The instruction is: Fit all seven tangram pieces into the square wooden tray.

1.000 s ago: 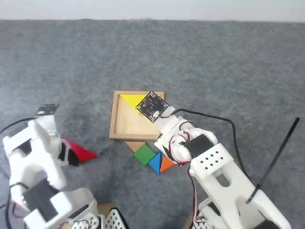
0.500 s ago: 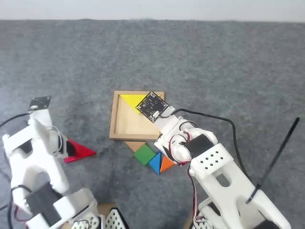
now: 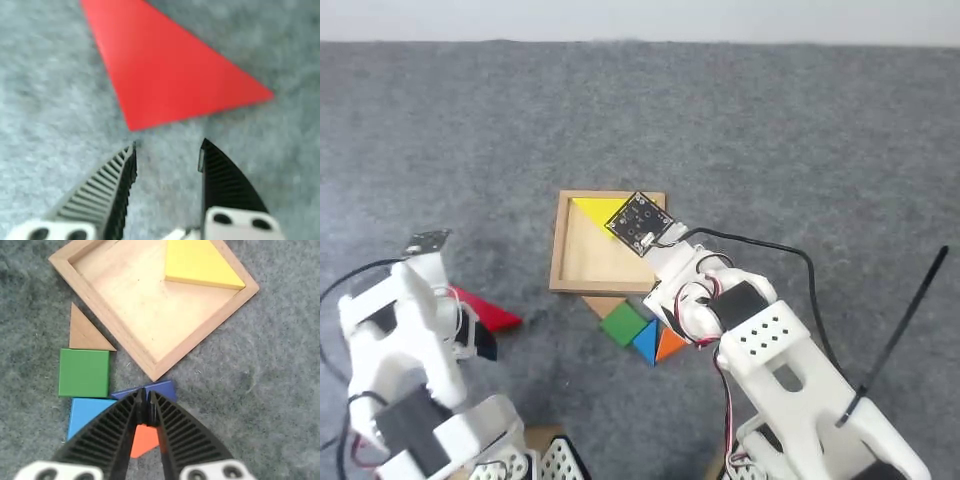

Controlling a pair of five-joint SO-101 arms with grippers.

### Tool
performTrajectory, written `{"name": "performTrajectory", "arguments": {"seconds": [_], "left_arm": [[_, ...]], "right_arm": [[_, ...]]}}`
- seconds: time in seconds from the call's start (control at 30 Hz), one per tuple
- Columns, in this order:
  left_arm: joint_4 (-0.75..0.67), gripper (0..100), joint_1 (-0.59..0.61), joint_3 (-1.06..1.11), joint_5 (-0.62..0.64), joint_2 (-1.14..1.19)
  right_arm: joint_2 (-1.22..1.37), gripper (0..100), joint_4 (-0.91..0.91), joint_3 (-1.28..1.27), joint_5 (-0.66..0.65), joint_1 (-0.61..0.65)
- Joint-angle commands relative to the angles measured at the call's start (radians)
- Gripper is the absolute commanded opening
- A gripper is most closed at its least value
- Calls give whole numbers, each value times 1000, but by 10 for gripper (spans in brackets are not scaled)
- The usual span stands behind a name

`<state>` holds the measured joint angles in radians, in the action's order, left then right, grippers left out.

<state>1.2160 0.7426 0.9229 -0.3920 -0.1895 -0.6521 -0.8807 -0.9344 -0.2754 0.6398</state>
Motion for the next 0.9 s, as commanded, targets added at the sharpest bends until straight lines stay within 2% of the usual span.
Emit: {"name": "performTrajectory", "arguments": {"seconds": [0.0, 0.27, 0.37, 0.57, 0.73, 0.87], "left_arm": [[-87, 196, -11, -8, 69, -40], [-123, 196, -15, -117, 175, -32], [-123, 196, -64, -128, 193, -32], [-126, 196, -109, -160, 345, -32], [9, 197, -101, -159, 358, -43], [74, 217, -91, -157, 494, -41]], "right_arm": [[-7, 7, 13, 9, 6, -7], [-7, 7, 15, 9, 6, -7], [-7, 7, 15, 9, 6, -7], [-7, 7, 13, 9, 6, -7], [-7, 7, 13, 9, 6, -7], [-7, 7, 15, 9, 6, -7]]}}
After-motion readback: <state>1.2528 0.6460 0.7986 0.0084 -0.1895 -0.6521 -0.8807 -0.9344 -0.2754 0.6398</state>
